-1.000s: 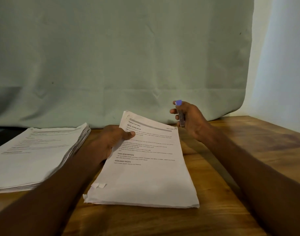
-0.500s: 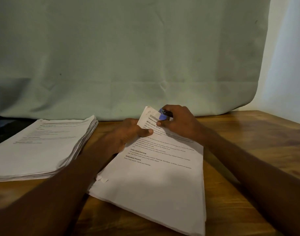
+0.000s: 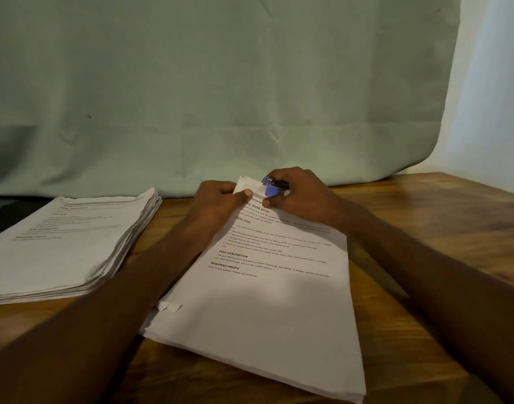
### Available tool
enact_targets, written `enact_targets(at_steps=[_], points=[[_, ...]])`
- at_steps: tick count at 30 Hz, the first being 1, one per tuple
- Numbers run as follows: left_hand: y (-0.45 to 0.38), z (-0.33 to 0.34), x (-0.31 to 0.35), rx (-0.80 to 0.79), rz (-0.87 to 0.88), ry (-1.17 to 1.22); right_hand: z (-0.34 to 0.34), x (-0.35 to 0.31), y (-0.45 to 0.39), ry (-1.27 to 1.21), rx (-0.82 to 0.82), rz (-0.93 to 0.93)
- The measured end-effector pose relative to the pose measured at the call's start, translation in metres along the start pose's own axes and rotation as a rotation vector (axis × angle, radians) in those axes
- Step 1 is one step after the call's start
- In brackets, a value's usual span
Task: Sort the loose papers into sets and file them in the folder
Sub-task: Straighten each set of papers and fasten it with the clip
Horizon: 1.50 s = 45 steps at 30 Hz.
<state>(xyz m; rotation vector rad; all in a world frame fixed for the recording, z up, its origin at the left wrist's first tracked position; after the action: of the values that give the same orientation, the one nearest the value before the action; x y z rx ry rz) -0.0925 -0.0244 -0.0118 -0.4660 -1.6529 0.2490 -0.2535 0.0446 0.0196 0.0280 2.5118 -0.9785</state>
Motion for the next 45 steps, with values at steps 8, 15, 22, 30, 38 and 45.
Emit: enact_targets(at_steps=[8,15,22,30,38,45], points=[[0.003,-0.003,-0.008,0.040,-0.038,-0.014,0.000,-0.003,0.003,-0.066,-0.127,0.025],[0.011,0.000,0.010,0.089,0.133,-0.146,-0.014,-0.001,0.001,0.011,-0.149,-0.099],[0.011,-0.004,0.017,0.137,0.220,-0.223,-0.008,-0.020,0.004,0.094,-0.139,-0.239],[0.013,-0.002,0.017,0.127,0.221,-0.179,-0.004,-0.031,0.009,0.075,-0.083,-0.300],[0.014,-0.005,0.020,0.148,0.213,-0.114,-0.010,-0.031,0.007,0.030,-0.001,-0.308],[0.010,-0.001,0.017,0.035,0.154,-0.043,-0.004,-0.028,0.003,0.063,0.004,-0.265]])
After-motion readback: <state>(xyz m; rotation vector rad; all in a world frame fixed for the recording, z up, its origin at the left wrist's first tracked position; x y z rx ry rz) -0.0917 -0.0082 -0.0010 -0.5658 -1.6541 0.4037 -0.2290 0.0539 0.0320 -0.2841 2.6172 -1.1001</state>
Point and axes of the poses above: each hand's wrist, its own y-axis away from the middle knuckle, its own z-axis out of the palm, x = y × z, the point moved 8 cm from there along -y, towards the middle knuckle, and after that the axes turned 13 degrees about x, right-handed, at the moved point
